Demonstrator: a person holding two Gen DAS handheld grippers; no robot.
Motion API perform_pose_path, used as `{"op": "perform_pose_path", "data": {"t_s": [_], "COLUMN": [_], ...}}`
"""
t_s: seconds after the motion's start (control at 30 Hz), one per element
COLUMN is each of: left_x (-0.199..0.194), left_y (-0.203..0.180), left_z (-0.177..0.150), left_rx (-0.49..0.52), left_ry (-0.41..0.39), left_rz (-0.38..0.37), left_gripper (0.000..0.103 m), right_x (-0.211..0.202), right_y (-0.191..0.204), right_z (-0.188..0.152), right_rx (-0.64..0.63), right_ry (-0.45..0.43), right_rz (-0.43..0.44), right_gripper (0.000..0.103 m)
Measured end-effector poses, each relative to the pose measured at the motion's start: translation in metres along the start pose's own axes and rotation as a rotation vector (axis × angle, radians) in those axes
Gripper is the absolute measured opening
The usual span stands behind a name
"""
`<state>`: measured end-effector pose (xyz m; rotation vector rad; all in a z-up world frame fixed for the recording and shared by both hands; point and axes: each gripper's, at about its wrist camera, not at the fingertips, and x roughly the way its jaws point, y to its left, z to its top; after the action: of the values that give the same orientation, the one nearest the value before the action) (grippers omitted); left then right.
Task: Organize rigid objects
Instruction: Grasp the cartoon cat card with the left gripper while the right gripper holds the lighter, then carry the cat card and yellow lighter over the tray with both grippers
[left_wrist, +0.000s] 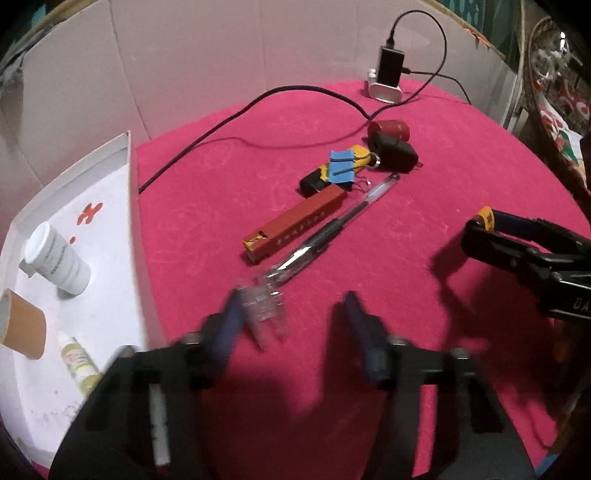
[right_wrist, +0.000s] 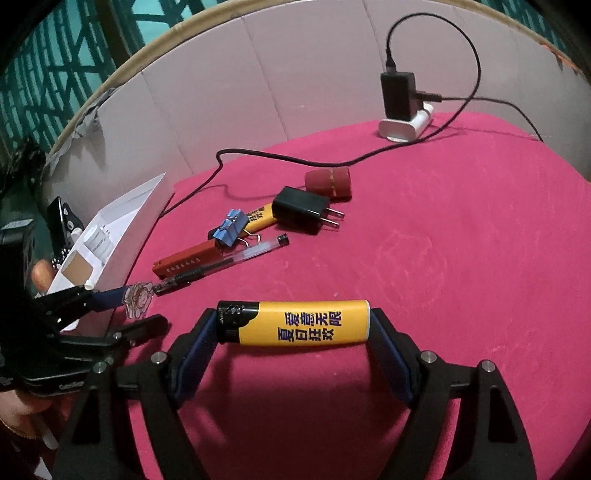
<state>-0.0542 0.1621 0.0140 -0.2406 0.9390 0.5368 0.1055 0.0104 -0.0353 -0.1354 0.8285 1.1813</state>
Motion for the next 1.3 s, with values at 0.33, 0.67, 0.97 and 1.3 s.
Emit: {"op": "perform_pose_path", "data": {"t_s": [0.33,0.67,0.97,1.3], "left_x": [-0.015,-0.001,0.003,0.001], "left_y": [0.007,-0.002,-0.011,-0.008], "left_z": [-0.008,-0.001,0.000,-0.002], "left_rx": [0.010,0.047,0.062,0.039], "left_ry": [-0.070,-0.049,-0.027,-0.046], "left_rz": [0.011,0.099,0.118,0.025], "left_gripper": [0.025,0.032,0.033,0.033], "right_x": [0.001,0.002,0.003,0.003], "right_y": [0.002,0.000,0.000,-0.001], "right_z": [0.000,0.000,0.000,-0.001], "right_rx": [-0.004,-0.002,-0.001,0.003], "right_ry": [0.000,0.005,0.006,0.005], "right_rz": [-0.013,-0.007,-0.006,0.000], "right_gripper": [0.081,0.081,0.081,0.081]}}
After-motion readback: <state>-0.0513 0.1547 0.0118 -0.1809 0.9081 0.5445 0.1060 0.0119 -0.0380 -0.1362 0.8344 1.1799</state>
